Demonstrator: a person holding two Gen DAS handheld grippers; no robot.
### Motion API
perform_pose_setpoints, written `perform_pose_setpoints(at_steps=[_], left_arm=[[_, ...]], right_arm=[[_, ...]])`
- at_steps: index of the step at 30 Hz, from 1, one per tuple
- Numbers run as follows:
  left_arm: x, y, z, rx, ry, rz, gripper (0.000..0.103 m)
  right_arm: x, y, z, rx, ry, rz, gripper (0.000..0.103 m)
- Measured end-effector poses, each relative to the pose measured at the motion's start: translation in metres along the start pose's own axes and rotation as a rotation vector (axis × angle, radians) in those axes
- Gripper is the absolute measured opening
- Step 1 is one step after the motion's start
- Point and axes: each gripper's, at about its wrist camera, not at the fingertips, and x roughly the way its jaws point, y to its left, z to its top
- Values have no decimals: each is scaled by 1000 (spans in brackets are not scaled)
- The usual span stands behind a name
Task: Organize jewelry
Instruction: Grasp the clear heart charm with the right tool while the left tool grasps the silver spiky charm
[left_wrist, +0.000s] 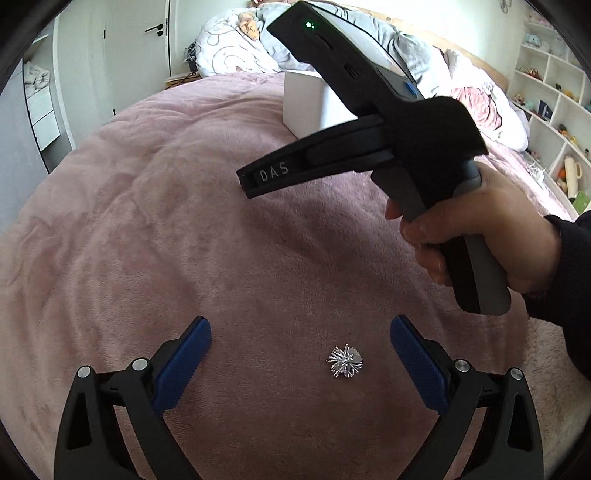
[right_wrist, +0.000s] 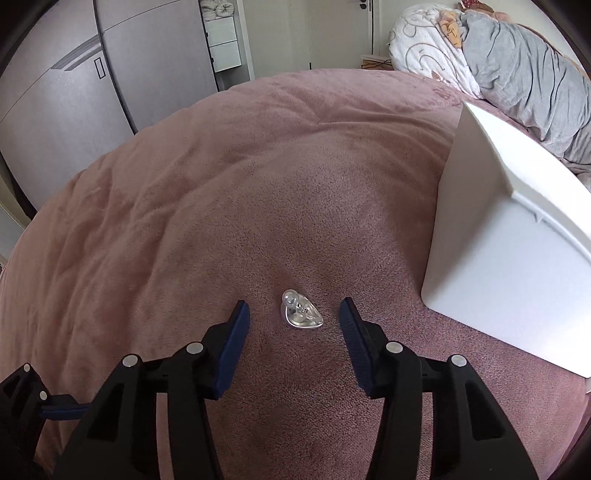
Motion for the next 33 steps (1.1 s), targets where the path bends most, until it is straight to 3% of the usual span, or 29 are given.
perform_pose_setpoints(at_steps=[2, 5, 7, 10, 12, 14, 17, 22, 27, 30, 33], left_arm=[[7, 1, 0, 14, 12, 14, 95], [11, 6, 0, 13, 20, 39, 79], [14, 11, 0, -1, 16, 30, 77], [13, 13, 0, 5, 10, 45, 64], [10, 11, -1, 11, 6, 68, 36], [10, 15, 0, -2, 18, 93, 24], [8, 23, -1, -44, 21, 69, 17], [3, 22, -1, -51, 26, 77, 20], [-24, 16, -2, -64, -65, 74, 55], [-33, 6, -2, -35, -87, 24, 59], [-24, -11, -5, 55, -25, 13, 59]], right_arm=[[3, -4, -2, 15, 0, 8, 41], [5, -8, -3, 24, 2, 22, 29], [5, -11, -3, 31, 5, 33, 24], [4, -12, -3, 32, 3, 43, 24], [1, -12, -4, 29, 1, 48, 24], [-1, -12, -5, 31, 2, 56, 24], [-8, -13, -5, 32, -4, 63, 24], [-25, -17, -5, 36, -30, 66, 24], [-36, -19, -7, 37, -48, 70, 24], [-40, -17, -8, 34, -54, 75, 24], [-42, -14, -9, 35, -56, 84, 24]])
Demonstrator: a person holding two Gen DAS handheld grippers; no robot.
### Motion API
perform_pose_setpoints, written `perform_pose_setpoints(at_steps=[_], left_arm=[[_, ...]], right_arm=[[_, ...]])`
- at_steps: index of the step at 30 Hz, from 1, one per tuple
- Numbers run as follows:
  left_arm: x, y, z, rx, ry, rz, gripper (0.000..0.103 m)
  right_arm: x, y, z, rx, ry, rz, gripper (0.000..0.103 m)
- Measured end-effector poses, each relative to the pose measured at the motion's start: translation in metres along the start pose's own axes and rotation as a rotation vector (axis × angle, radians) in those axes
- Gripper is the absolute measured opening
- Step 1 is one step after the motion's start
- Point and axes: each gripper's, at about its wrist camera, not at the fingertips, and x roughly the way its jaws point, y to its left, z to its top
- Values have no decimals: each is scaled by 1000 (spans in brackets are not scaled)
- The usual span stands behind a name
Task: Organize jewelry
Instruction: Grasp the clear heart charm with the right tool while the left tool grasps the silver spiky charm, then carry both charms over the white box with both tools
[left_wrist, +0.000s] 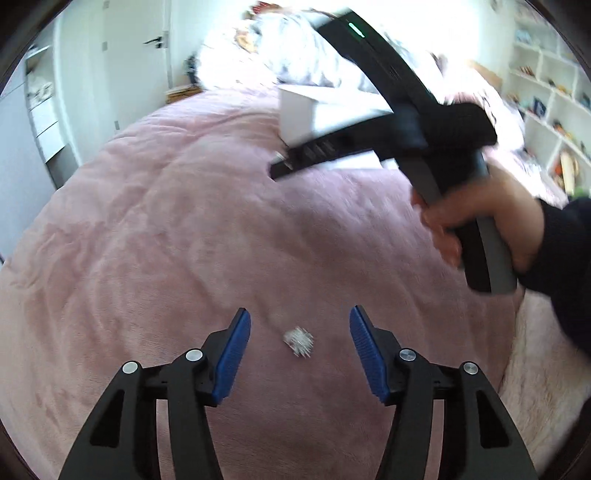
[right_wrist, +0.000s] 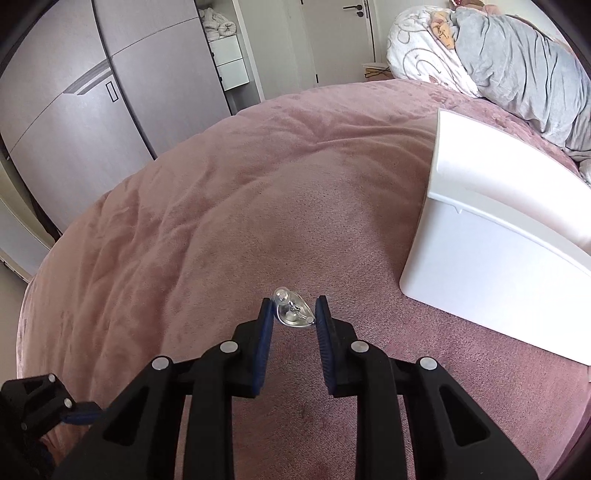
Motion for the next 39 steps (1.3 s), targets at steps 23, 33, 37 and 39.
perform_pose_setpoints(at_steps=[23, 33, 37, 39], left_arm=[[-8, -2, 17, -6, -16, 56, 20], [-38, 4, 63, -31, -76, 108, 20], [-51, 9, 92, -68, -114, 116, 20], [-56, 9, 108, -73, -133, 115, 20]], right_arm=[[-47, 12, 13, -52, -58, 62, 24], [-132, 3, 43, -71, -182, 104, 24], [-163, -6, 54, -59, -238, 125, 24], [-176, -9, 57, -63, -262, 125, 24]])
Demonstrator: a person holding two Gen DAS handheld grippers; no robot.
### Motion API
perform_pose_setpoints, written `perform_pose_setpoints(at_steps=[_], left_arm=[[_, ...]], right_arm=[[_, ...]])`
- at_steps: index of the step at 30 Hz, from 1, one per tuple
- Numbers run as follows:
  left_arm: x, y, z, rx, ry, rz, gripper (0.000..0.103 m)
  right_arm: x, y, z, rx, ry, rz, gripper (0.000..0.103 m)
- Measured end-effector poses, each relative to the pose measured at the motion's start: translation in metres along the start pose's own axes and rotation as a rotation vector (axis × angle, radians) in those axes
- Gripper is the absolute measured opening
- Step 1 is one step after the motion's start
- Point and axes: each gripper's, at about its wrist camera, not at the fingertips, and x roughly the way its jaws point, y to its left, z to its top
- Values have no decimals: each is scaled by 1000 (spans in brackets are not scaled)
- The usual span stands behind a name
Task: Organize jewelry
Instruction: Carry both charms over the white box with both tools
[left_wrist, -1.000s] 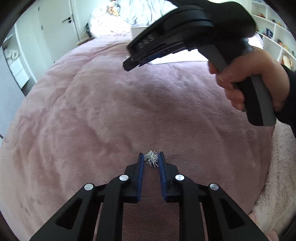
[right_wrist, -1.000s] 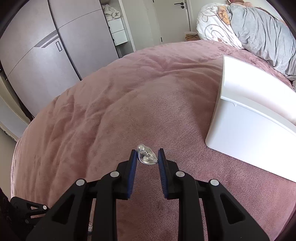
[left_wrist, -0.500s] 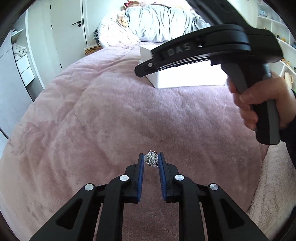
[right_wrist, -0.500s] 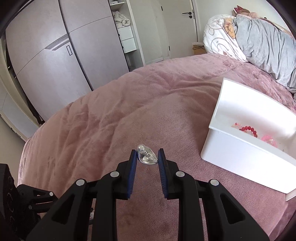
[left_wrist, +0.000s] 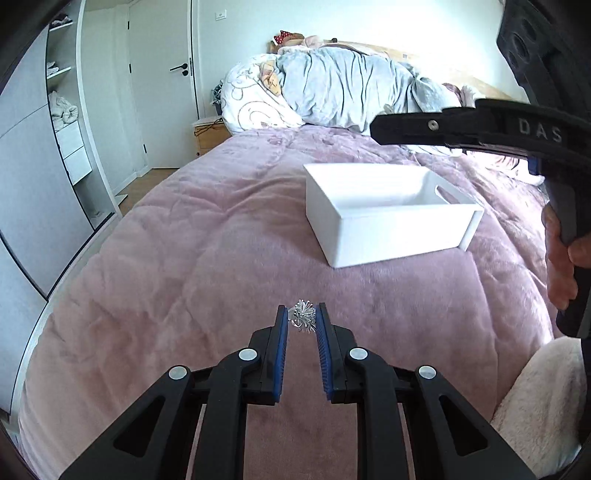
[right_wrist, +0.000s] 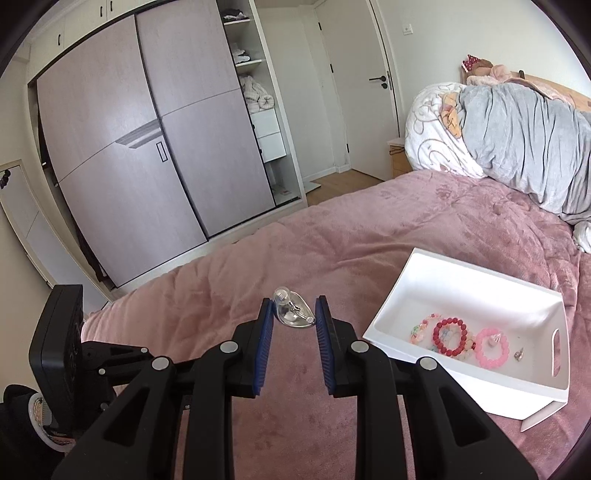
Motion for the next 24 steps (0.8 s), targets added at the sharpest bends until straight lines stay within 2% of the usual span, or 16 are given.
perform_pose_setpoints(at_steps=[6, 11, 16, 24], left_arm=[[-12, -17, 47, 40, -54, 16, 20], [-15, -35, 83, 65, -88, 21, 20], [-7, -56, 115, 80, -110, 16, 20], [20, -85, 154, 39, -119, -23, 21]], right_arm=[[-33, -16, 17, 10, -41, 11, 24], [-56, -30, 27, -9, -67, -22, 24], [-77, -55, 30, 1, -80, -69, 24], [-104, -108, 29, 54, -113, -130, 24]])
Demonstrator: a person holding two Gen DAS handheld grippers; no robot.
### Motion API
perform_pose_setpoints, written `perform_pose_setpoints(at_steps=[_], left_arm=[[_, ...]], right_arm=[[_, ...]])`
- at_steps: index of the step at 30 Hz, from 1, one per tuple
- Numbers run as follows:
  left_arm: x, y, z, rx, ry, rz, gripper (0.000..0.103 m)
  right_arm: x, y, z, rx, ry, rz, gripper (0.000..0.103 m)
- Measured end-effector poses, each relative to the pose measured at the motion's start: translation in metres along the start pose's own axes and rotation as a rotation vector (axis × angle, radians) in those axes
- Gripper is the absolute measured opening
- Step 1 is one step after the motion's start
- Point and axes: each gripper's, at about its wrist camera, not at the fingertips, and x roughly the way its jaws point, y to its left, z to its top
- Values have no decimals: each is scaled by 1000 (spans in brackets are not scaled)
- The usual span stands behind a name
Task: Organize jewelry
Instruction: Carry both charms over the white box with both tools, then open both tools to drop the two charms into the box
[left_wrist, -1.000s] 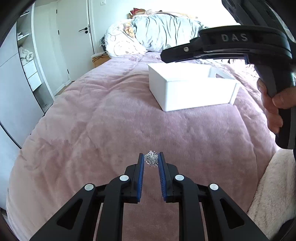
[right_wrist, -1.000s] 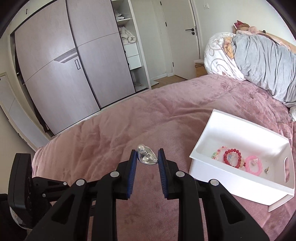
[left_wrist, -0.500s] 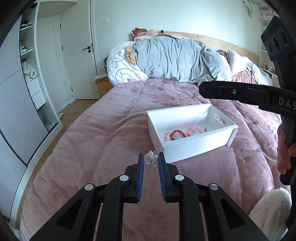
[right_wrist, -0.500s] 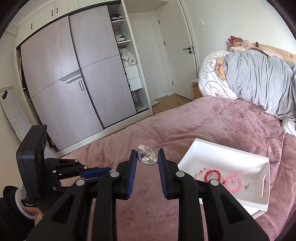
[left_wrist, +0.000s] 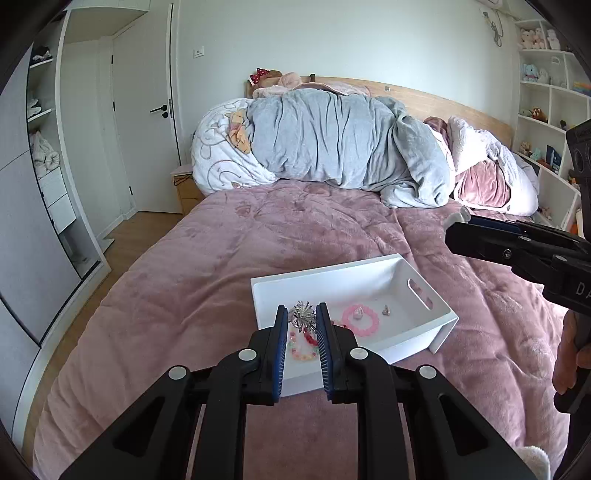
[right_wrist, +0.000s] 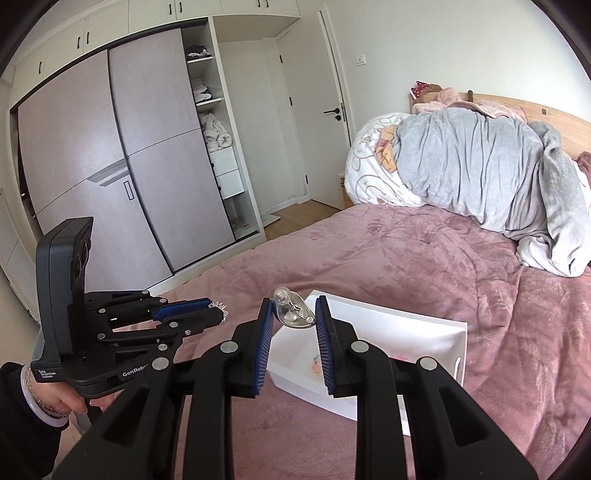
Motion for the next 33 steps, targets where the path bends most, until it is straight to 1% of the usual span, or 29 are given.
perform_pose_setpoints(at_steps=[4, 9, 11, 16, 23, 25, 26, 28, 30, 31, 32, 33], left_arm=[[23, -12, 13, 8, 1, 8, 21], [58, -20, 26, -5, 21, 14, 21], [74, -23, 26, -7, 29, 12, 21], [119, -35, 13, 41, 63, 24, 21], [168, -34, 3, -26, 134, 0, 21], [175, -34, 0, -40, 139, -2, 26], [177, -34, -1, -42, 140, 0, 31], [178, -35, -3, -44, 130, 3, 36], [173, -37, -5, -41, 108, 13, 53], [170, -36, -6, -40, 95, 19, 55], [167, -37, -8, -38, 82, 24, 56], [163, -37, -9, -37, 70, 27, 59]], right_arm=[[0, -28, 0, 30, 2, -28, 24], [17, -59, -6, 47, 51, -68, 24], [29, -70, -11, 59, 82, -86, 24], [59, -97, -33, 93, 174, -119, 24], [94, -126, -55, 131, 262, -154, 24], [101, -131, -58, 139, 273, -161, 24], [104, -133, -60, 143, 276, -163, 26], [106, -135, -60, 147, 277, -163, 26], [106, -134, -60, 140, 271, -173, 35], [105, -133, -60, 138, 263, -175, 47], [102, -132, -60, 135, 247, -174, 53], [98, -130, -60, 128, 226, -177, 54]])
